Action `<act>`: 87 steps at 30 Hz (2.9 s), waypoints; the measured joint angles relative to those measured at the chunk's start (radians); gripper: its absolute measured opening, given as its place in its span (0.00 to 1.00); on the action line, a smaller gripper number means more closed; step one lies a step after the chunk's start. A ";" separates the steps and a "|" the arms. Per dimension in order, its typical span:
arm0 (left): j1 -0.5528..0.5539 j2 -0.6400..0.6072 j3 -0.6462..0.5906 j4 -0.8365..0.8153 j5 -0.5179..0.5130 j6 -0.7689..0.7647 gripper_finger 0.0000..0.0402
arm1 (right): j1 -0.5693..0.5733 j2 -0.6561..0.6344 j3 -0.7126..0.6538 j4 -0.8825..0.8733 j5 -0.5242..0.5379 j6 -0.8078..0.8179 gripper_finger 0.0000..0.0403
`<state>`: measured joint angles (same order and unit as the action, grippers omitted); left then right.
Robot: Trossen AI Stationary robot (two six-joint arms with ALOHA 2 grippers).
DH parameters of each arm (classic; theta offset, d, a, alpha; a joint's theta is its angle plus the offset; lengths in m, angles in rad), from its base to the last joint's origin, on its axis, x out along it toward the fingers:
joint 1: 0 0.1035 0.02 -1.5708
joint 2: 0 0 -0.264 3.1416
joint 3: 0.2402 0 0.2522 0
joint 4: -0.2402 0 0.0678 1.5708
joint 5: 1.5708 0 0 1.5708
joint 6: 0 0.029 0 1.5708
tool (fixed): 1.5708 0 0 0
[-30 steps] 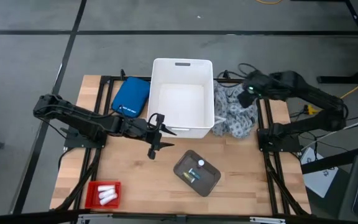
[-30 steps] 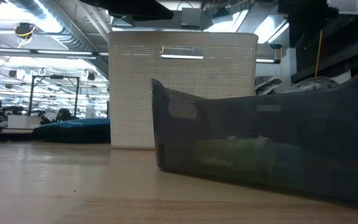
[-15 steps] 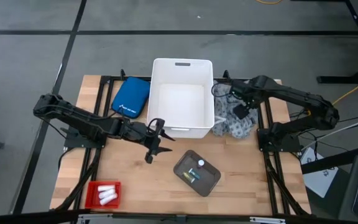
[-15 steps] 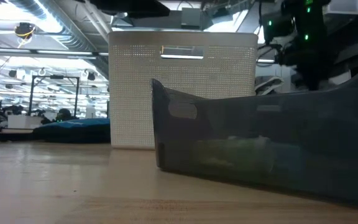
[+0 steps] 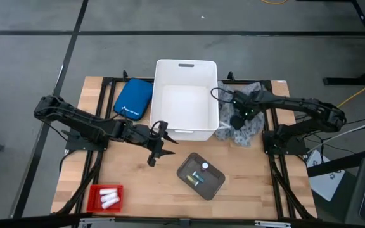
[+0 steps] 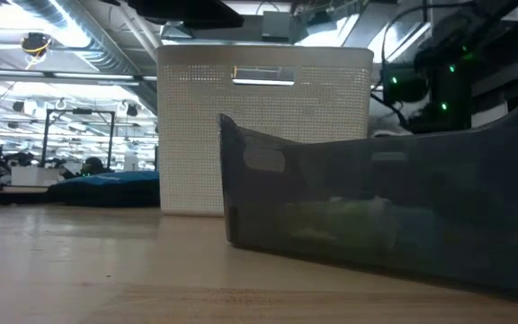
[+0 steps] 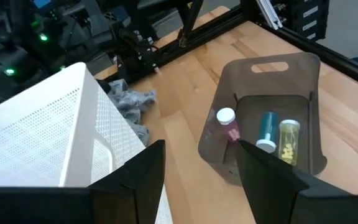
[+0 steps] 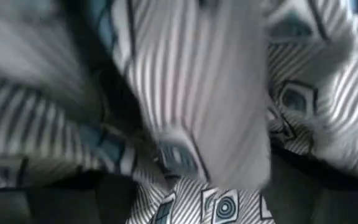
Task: Pick & place medical supplies in basket/bin
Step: Put the gray patient gown into the white organizer bin
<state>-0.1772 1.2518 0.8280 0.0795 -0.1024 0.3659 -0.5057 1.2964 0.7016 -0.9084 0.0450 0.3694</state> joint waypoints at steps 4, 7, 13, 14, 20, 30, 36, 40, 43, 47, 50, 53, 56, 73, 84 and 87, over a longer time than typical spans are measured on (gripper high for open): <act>0.000 0.000 0.000 -0.002 0.000 -0.003 0.48 | -0.008 0.002 -0.081 0.083 -0.004 0.035 0.73; 0.000 0.000 0.000 0.000 0.000 0.002 0.48 | -0.008 0.014 -0.070 0.084 0.009 0.058 0.73; 0.000 0.000 0.000 0.009 0.000 0.005 0.48 | -0.008 0.045 -0.076 0.211 0.023 0.155 0.68; 0.000 0.000 0.000 0.008 0.000 0.004 0.48 | -0.008 0.054 -0.081 0.227 0.017 0.163 0.65; 0.000 0.000 0.000 -0.001 0.009 -0.002 0.48 | -0.009 0.136 -0.088 0.269 -0.002 0.169 0.27; -0.007 0.000 0.000 -0.004 0.019 -0.013 0.48 | -0.005 0.087 -0.097 0.266 -0.035 0.160 0.03; -0.007 0.000 0.000 -0.010 0.019 -0.014 0.48 | 0.047 -0.011 -0.102 0.244 -0.059 0.221 0.03; -0.012 0.000 0.000 -0.010 0.018 -0.014 0.48 | 0.098 -0.080 -0.101 0.243 -0.035 0.266 0.03; -0.020 0.000 0.000 -0.009 0.017 -0.014 0.48 | 0.134 -0.139 -0.101 0.229 -0.003 0.304 0.03; -0.030 0.000 0.000 -0.008 0.017 -0.013 0.48 | 0.177 -0.234 -0.099 0.188 0.040 0.359 0.03; -0.033 0.000 0.000 -0.006 0.016 -0.013 0.48 | 0.200 -0.311 -0.099 0.167 0.051 0.397 0.03; -0.032 0.000 0.000 -0.002 0.015 -0.013 0.48 | 0.242 -0.391 -0.098 0.166 0.099 0.439 0.03; -0.033 0.000 0.000 -0.001 0.015 -0.013 0.48 | 0.276 -0.460 -0.091 0.161 0.144 0.463 0.03; -0.033 0.000 0.000 0.016 -0.004 0.000 0.48 | 0.429 -0.585 0.236 -0.059 0.491 0.476 0.02; -0.032 0.000 0.000 0.054 -0.135 0.039 0.48 | 0.508 -0.584 0.385 -0.057 0.637 0.381 0.02; -0.032 0.000 0.000 0.068 -0.142 0.042 0.48 | 0.529 -0.584 0.411 -0.039 0.670 0.353 0.02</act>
<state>-0.2088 1.2522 0.8284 0.1473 -0.2448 0.4084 0.0232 0.7120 1.1124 -0.9476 0.7146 0.7223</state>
